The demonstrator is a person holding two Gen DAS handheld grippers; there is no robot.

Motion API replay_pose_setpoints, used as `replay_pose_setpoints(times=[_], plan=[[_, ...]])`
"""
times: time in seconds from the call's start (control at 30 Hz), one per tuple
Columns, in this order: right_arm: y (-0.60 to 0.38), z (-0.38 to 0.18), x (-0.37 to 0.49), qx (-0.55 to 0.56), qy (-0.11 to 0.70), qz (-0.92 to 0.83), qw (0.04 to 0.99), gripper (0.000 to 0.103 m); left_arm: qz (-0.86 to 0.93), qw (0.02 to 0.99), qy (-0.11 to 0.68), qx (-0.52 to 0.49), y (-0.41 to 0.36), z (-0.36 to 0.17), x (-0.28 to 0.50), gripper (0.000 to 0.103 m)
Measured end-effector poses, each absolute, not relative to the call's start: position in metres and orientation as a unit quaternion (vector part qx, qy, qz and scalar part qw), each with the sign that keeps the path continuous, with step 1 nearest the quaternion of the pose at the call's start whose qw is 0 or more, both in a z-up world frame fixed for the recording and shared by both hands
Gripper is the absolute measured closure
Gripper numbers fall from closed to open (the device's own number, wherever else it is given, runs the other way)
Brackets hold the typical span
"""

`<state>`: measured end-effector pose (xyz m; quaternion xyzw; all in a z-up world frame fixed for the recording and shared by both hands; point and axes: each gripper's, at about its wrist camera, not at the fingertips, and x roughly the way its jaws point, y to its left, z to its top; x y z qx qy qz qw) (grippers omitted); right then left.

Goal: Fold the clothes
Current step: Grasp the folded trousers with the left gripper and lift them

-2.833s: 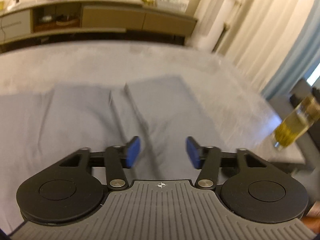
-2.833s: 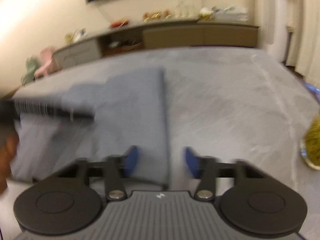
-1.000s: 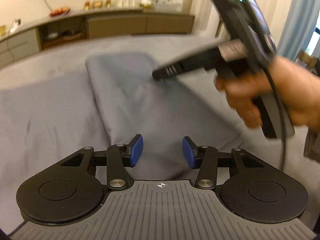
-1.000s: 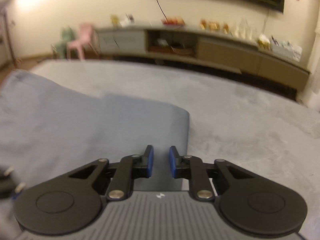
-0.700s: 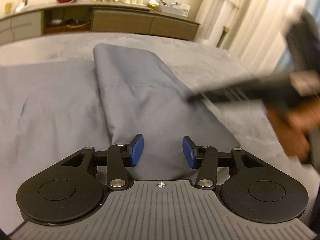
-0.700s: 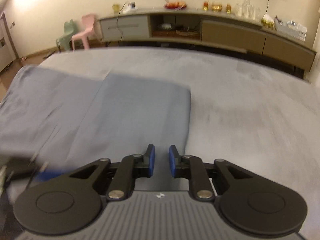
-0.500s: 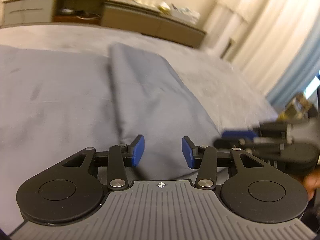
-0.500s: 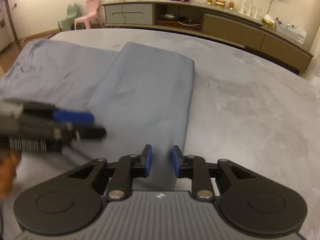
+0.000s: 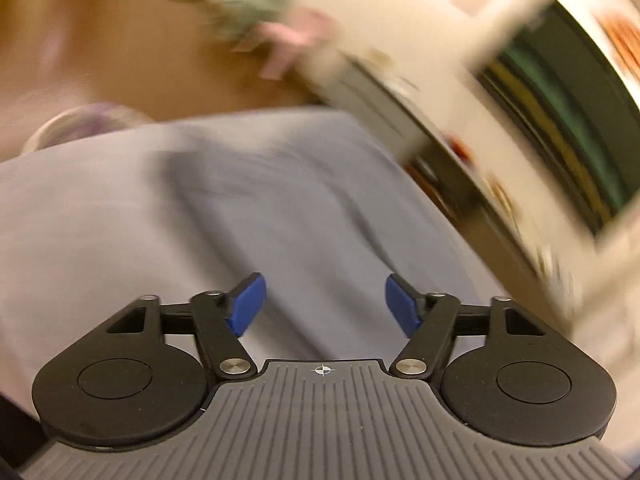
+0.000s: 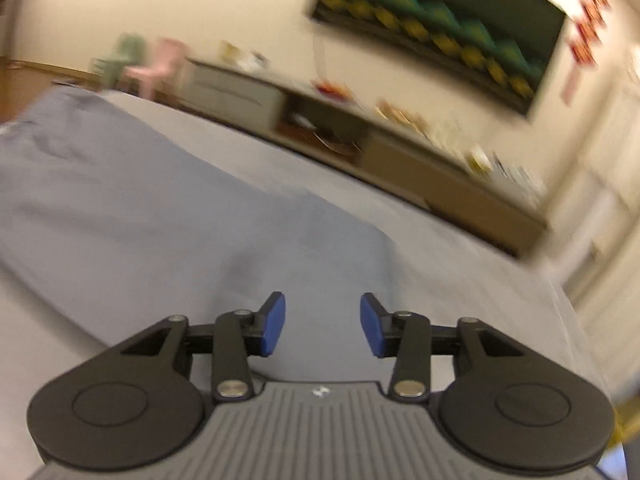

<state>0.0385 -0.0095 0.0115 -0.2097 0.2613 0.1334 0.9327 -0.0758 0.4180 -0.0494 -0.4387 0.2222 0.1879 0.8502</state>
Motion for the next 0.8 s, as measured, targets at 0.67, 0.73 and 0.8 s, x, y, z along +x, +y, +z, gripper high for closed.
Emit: replay_pose_setpoints(times=[0.67,0.73,0.8], plan=[[0.403,-0.05,0.001,-0.424,0.172,0.448,0.768,0.039,0.084,0.799,0.225,-0.551,0.524,-0.098,-0.044,0.027],[0.412,-0.054,0.008,-0.416,0.19,0.451,0.766,0.068,0.081,0.806,0.225,-0.542,0.524,-0.098,-0.045,0.026],[0.413,-0.055,0.012,-0.424,0.18,0.436,0.773,0.099,0.083,0.81,0.223,-0.536,0.522,-0.096,-0.048,0.021]])
